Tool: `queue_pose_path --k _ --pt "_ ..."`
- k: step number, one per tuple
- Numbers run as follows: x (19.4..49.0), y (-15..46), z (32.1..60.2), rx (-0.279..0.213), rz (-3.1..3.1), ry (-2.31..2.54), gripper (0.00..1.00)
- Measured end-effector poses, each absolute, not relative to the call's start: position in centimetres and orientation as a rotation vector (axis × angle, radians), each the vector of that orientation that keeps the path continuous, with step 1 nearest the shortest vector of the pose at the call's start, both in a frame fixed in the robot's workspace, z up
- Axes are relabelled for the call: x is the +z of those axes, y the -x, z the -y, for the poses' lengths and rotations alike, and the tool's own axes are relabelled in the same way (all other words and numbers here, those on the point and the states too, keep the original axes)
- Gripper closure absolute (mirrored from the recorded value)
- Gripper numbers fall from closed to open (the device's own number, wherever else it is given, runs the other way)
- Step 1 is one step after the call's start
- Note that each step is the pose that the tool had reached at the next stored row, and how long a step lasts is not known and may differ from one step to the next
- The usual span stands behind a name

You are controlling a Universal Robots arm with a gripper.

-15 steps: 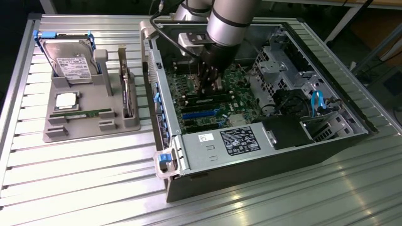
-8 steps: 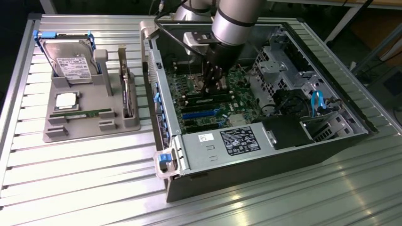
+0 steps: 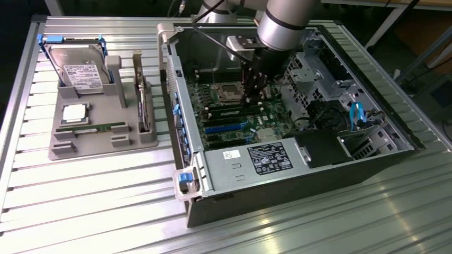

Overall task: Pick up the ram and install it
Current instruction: 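Press down the ram until it locks into place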

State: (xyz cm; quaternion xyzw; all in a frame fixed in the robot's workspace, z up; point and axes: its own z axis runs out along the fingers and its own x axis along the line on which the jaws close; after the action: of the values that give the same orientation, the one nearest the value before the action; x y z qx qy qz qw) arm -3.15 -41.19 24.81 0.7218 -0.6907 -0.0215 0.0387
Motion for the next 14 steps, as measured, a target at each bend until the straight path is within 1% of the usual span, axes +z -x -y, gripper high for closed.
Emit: queue_pose_path --k 9,14 --pt "24.8 -0.4 41.2 -0.068 2.117 -2.213 0.89" --pt "24.8 -0.8 41.2 -0.068 2.117 -2.213 0.89"
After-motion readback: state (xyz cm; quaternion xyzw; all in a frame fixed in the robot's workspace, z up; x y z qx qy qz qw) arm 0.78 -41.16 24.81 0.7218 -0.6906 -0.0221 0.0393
